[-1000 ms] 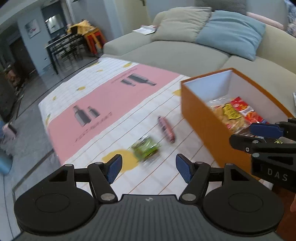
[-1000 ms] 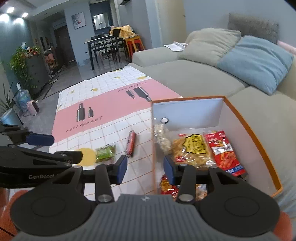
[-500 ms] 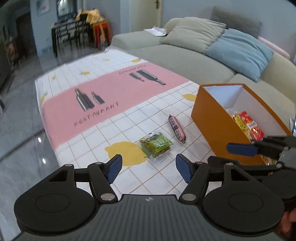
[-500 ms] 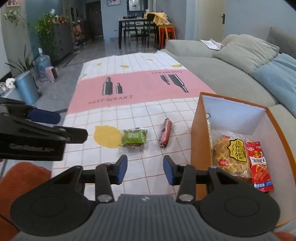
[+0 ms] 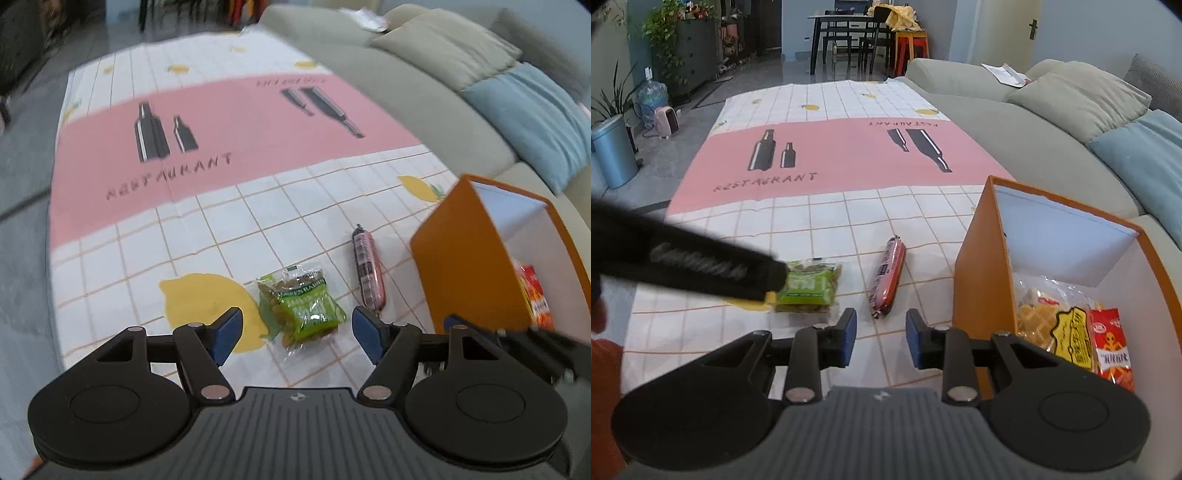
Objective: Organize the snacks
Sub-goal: 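Grasp the green raisin bag with the left tool while the right grasps the pink sausage, then carry the raisin bag and sausage up over the orange box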
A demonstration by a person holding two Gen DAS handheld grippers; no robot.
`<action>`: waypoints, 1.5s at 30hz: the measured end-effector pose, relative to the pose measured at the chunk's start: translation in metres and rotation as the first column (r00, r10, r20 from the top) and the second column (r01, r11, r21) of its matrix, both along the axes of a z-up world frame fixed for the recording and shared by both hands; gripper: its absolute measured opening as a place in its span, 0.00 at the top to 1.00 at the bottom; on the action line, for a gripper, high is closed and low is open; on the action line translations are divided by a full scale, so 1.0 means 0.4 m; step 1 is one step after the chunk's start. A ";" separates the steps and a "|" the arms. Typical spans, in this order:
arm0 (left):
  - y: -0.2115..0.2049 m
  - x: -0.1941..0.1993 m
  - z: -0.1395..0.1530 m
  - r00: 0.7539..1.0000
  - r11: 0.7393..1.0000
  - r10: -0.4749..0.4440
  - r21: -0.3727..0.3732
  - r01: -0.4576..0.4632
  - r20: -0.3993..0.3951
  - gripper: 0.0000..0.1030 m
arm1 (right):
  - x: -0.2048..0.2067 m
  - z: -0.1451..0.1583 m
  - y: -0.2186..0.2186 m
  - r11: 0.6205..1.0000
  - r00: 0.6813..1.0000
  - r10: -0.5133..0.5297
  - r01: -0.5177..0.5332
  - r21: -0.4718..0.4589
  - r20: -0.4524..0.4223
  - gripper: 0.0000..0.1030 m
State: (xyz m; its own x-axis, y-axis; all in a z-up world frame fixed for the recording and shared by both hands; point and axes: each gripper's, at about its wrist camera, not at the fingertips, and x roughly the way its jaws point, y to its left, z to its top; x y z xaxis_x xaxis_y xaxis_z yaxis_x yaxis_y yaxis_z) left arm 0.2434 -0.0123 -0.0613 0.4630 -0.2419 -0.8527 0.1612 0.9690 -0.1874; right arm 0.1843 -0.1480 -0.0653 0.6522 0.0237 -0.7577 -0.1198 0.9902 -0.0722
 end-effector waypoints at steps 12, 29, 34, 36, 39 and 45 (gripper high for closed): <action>-0.048 0.105 -0.112 0.982 0.996 0.088 0.033 -0.084 -0.166 0.22 | 0.082 -0.074 0.029 0.998 0.999 0.001 -0.003 -0.062 -0.039 0.65; 0.033 0.112 -0.119 0.990 0.994 0.053 0.104 -0.039 -0.134 0.50 | 0.128 -0.113 0.031 0.997 0.997 -0.071 0.071 -0.041 0.021 0.65; 0.044 0.112 -0.131 0.990 0.994 0.050 0.107 -0.036 -0.135 0.42 | 0.162 -0.129 0.030 0.995 0.995 -0.097 0.097 0.004 -0.007 0.66; 0.042 0.112 -0.135 0.990 0.994 0.050 0.106 -0.036 -0.135 0.42 | 0.170 -0.131 0.029 0.994 0.994 -0.104 0.104 0.022 -0.016 0.66; 0.040 0.111 -0.137 0.990 0.994 0.046 0.107 -0.032 -0.132 0.43 | 0.179 -0.141 0.028 0.993 0.994 -0.105 0.106 0.045 -0.038 0.66; 0.046 0.109 -0.139 0.991 0.995 0.040 0.099 -0.027 -0.127 0.44 | 0.191 -0.155 0.016 0.988 0.989 -0.133 0.137 0.064 -0.061 0.77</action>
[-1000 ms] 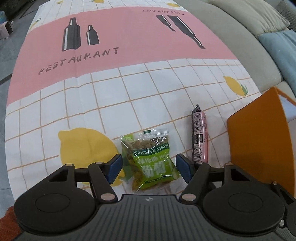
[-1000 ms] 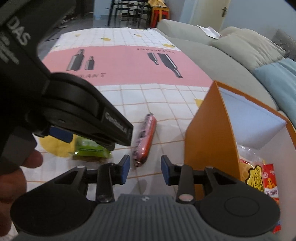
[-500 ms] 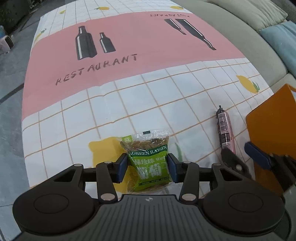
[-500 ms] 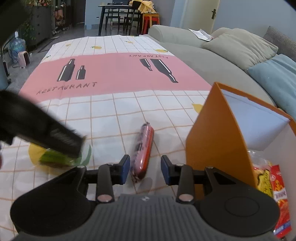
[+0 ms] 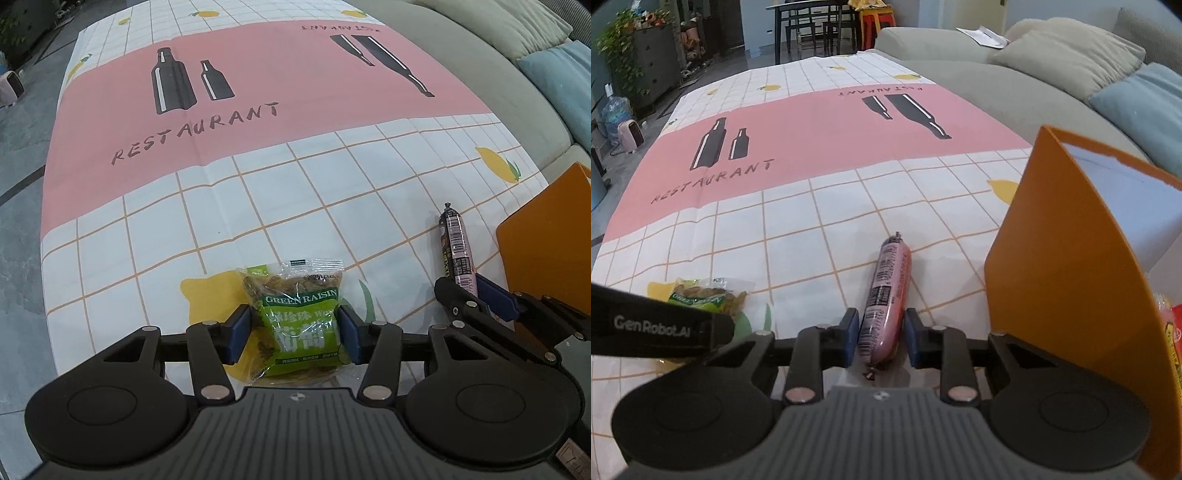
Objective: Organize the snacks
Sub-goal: 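Carry the raisin bag and sausage up over the orange box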
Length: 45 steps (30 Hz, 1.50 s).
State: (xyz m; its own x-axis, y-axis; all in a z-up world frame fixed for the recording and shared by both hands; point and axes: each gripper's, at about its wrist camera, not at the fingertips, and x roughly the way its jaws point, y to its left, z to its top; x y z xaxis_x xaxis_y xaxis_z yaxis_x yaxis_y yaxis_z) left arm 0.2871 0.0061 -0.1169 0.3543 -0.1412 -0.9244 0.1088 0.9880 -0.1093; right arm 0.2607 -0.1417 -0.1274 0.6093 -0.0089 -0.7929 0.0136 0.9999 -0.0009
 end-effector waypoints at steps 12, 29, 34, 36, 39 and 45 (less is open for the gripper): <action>0.014 -0.056 0.004 1.000 1.000 0.008 -0.018 -0.008 -0.018 0.50 | -0.068 0.034 -0.004 0.998 0.997 0.016 -0.011 0.069 -0.078 0.80; 0.035 -0.280 0.179 0.999 0.996 0.030 -0.080 -0.027 0.044 0.51 | -0.299 0.217 -0.021 0.976 0.997 0.078 -0.075 0.203 -0.003 0.80; 0.001 -0.334 0.247 0.995 0.996 -0.002 -0.083 0.010 0.100 0.51 | -0.369 0.296 -0.062 0.974 0.996 0.063 -0.076 0.214 0.068 0.80; -0.027 -0.356 0.276 0.992 0.996 -0.032 -0.083 0.042 0.124 0.51 | -0.398 0.326 -0.083 0.973 0.994 0.053 -0.072 0.217 0.093 0.80; -0.069 -0.381 0.310 0.984 0.992 -0.084 -0.080 0.097 0.156 0.51 | -0.439 0.360 -0.121 0.973 0.992 0.032 -0.060 0.224 0.124 0.80; -0.179 -0.410 0.362 0.959 0.973 -0.198 -0.081 0.218 0.201 0.51 | -0.497 0.397 -0.217 0.971 0.989 -0.026 -0.009 0.239 0.144 0.80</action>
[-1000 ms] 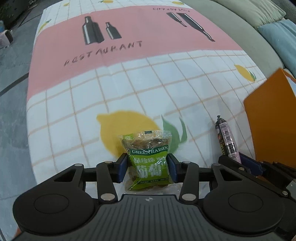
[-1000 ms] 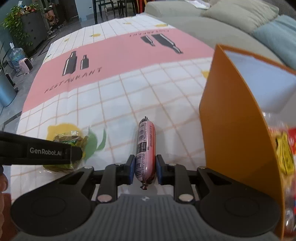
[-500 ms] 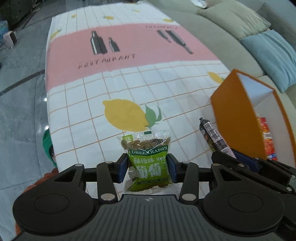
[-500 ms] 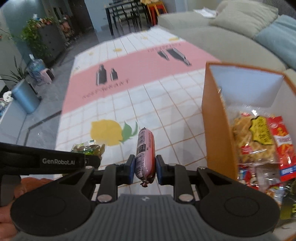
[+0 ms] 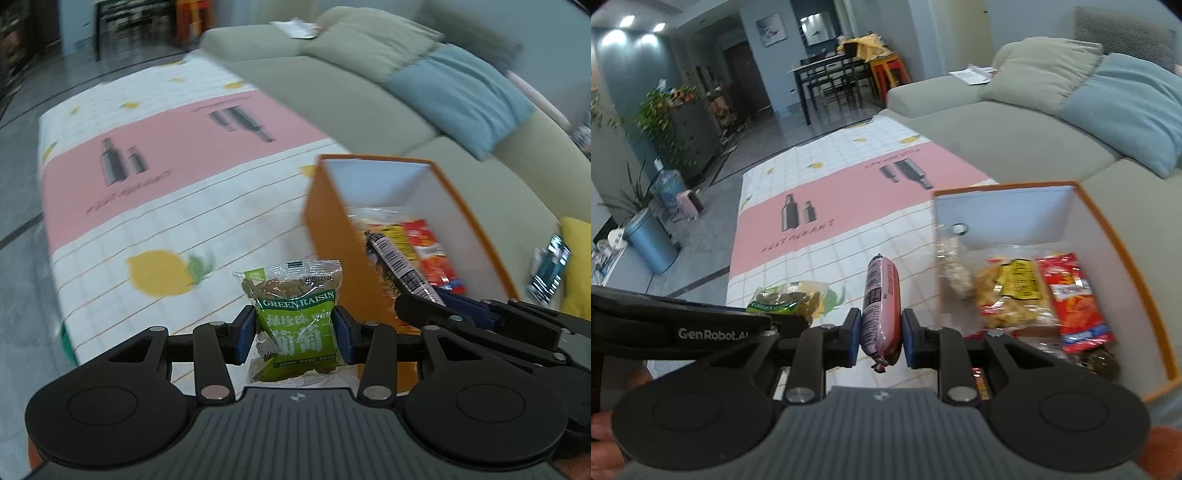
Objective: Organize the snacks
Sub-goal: 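Carry the raisin bag and sausage up over the orange box, then lower both held snacks into the box and open both tools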
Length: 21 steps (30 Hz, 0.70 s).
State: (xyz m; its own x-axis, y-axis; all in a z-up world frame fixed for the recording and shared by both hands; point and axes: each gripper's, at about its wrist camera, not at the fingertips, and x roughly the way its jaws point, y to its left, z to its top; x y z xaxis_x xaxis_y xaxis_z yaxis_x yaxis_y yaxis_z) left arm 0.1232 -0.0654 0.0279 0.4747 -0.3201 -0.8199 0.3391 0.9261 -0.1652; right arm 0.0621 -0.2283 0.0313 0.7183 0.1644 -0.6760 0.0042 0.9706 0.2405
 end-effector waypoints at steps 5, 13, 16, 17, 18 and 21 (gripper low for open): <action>-0.103 -0.004 0.022 0.995 0.995 -0.095 0.028 0.094 0.029 0.51 | -0.028 0.015 -0.086 0.998 0.999 -0.041 0.041 -0.044 -0.003 0.80; -0.241 0.018 0.016 0.977 0.975 -0.214 0.063 0.212 0.015 0.51 | -0.020 -0.008 -0.214 0.984 0.994 -0.075 0.062 -0.169 -0.075 0.80; -0.288 0.031 0.006 0.968 0.964 -0.252 0.080 0.252 -0.006 0.51 | -0.004 -0.030 -0.270 0.983 0.990 -0.083 0.062 -0.174 -0.117 0.80; -0.299 0.035 0.002 0.965 0.962 -0.261 0.085 0.261 -0.013 0.51 | 0.000 -0.037 -0.286 0.982 0.988 -0.086 0.063 -0.176 -0.129 0.80; -0.313 0.042 -0.005 0.963 0.959 -0.267 0.093 0.268 -0.021 0.51 | 0.006 -0.044 -0.302 0.982 0.986 -0.091 0.065 -0.178 -0.140 0.80; -0.348 0.056 -0.025 0.957 0.949 -0.288 0.120 0.291 -0.042 0.51 | 0.020 -0.066 -0.333 0.982 0.980 -0.097 0.066 -0.177 -0.174 0.80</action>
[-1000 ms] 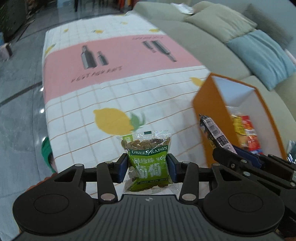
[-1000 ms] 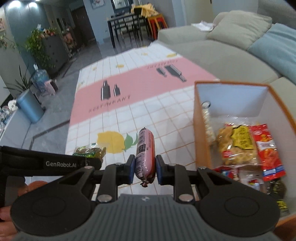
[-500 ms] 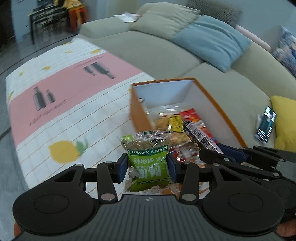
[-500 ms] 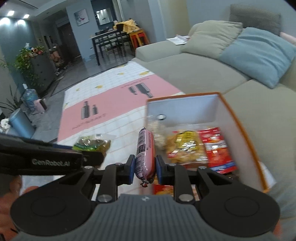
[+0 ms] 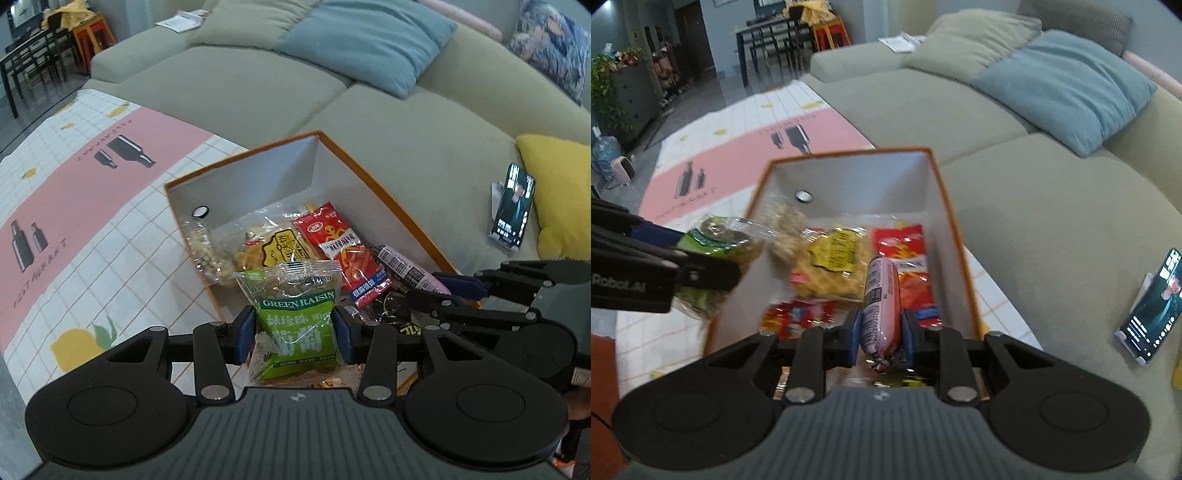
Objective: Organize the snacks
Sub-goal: 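Lower both held snacks into the box and open both tools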
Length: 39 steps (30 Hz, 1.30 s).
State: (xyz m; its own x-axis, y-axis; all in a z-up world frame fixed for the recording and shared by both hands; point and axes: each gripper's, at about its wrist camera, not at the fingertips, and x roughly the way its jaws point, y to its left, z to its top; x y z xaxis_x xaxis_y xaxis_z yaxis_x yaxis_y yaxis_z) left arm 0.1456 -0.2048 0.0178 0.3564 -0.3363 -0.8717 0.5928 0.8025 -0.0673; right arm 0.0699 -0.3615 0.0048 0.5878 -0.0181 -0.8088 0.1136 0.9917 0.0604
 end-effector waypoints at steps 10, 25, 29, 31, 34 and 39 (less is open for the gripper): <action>-0.061 0.042 -0.076 0.997 0.993 -0.050 0.106 0.056 -0.053 0.51 | 0.068 -0.078 0.002 0.995 0.988 0.094 -0.092 0.025 -0.122 0.80; -0.102 0.056 -0.130 0.993 0.965 -0.114 0.235 0.119 -0.031 0.51 | 0.095 -0.089 -0.004 0.990 0.983 0.086 -0.066 0.126 -0.163 0.66; -0.130 0.044 -0.142 0.985 0.938 -0.172 0.307 0.163 0.003 0.51 | 0.086 -0.086 -0.013 0.989 0.985 0.070 -0.047 0.143 -0.160 0.66; -0.144 0.040 -0.153 0.980 0.923 -0.196 0.340 0.180 0.014 0.50 | 0.084 -0.090 -0.011 0.989 0.983 0.072 -0.048 0.143 -0.166 0.66; -0.148 0.036 -0.164 0.979 0.915 -0.205 0.357 0.188 0.011 0.46 | 0.078 -0.095 -0.007 0.990 0.982 0.067 -0.044 0.131 -0.178 0.66; -0.127 0.039 -0.152 0.980 0.939 -0.196 0.295 0.178 0.031 0.28 | 0.065 -0.096 -0.012 0.991 0.982 0.051 -0.027 0.131 -0.183 0.65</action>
